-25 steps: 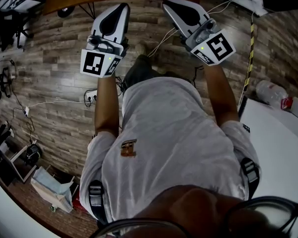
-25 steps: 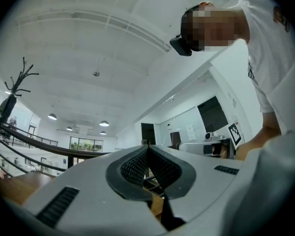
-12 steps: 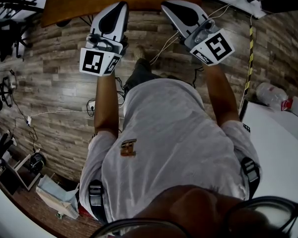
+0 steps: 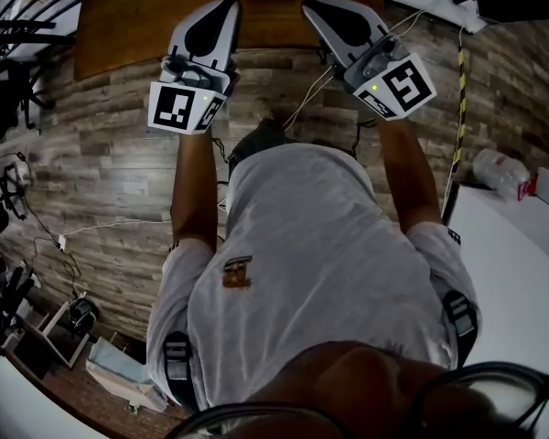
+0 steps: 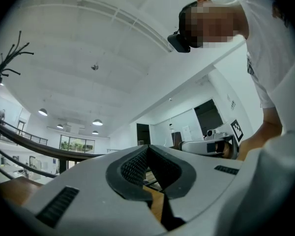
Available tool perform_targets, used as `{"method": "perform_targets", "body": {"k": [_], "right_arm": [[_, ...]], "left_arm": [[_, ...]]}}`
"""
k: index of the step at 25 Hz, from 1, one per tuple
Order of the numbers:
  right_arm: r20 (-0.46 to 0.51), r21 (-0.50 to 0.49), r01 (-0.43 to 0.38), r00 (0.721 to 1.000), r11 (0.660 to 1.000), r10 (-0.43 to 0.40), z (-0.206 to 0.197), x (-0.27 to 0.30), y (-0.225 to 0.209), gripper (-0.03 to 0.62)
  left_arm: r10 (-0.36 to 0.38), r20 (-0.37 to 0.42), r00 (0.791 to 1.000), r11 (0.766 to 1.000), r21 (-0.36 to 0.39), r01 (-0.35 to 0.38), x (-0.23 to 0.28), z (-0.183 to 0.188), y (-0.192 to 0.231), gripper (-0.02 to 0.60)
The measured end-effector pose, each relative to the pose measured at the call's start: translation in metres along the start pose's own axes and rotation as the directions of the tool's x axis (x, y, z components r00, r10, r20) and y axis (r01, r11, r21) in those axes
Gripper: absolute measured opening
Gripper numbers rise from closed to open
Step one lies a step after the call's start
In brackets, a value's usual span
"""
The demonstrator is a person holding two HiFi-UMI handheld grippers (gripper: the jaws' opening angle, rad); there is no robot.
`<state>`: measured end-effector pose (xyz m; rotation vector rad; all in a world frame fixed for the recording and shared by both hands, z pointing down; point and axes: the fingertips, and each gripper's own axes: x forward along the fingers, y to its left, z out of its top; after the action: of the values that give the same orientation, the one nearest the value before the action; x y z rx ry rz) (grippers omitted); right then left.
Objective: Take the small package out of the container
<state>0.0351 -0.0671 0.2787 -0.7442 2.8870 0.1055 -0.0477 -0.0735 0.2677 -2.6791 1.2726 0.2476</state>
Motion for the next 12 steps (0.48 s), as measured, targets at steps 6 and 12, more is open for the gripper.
{"method": "perform_targets", "body": {"k": [6, 12], "right_arm": [[-0.038, -0.018, 0.035, 0.999, 0.999, -0.035, -0.024, 0.081, -0.031, 0.032], [-0.065, -0.035, 0.066, 0.996, 0.997, -0.068, -0.038, 0.149, -0.058, 0.032]], "left_arm": [[-0.044, -0.008, 0.999, 0.999, -0.006, 0.044, 0.018, -0.016, 0.082, 0.018], [-0.077, -0.010, 0.997, 0.997, -0.020, 0.077, 0.031, -0.025, 0.150, 0.018]]}}
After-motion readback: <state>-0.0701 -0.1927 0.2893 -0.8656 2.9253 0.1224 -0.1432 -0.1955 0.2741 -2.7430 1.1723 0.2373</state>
